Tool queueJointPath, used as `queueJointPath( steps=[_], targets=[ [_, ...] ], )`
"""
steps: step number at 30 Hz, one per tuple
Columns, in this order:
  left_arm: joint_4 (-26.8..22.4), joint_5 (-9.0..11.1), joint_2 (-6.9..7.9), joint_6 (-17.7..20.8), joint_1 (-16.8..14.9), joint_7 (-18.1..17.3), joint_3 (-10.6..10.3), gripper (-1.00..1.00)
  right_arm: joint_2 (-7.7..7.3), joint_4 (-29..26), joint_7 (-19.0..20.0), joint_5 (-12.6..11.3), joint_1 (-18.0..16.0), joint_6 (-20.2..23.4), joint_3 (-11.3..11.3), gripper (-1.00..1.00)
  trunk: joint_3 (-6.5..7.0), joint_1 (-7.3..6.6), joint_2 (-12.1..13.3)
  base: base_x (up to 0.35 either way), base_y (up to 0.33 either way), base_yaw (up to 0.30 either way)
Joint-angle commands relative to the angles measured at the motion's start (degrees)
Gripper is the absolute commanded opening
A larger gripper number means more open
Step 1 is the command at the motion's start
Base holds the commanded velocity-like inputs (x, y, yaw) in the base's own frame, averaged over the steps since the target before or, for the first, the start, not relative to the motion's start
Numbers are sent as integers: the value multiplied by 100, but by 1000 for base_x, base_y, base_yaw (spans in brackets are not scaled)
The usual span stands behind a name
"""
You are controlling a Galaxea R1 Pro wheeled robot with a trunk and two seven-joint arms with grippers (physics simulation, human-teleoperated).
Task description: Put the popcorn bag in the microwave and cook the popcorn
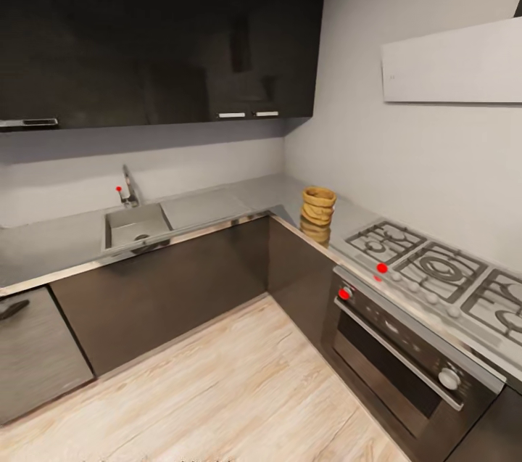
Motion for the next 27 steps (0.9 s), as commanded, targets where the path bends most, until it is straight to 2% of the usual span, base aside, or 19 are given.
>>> queueJointPath(
  steps=[1, 11, 23, 27],
  targets=[
    [9, 26, 0, -11, -7, -28, 34, 100, -5, 2, 0, -16, -4, -17, 40, 100, -13, 3, -12, 0, 0, 279],
    [9, 18, -11, 0, -7, -28, 18, 100, -13, 2, 0, -16, -4, -15, 36, 100, -13, 3, -12, 15, 0, 278],
    [9, 21, -3, 1, -7, -28, 18, 100, -20, -3, -4, -17, -5, -14, 32, 100, -18, 3, -12, 323, 0, 273],
    [9, 21, -40, -21, -7, -28, 7, 100, -22, -142, 31, -19, -36, 26, 20, 100, -21, 3, -12, 251, 0, 89]
  ],
)
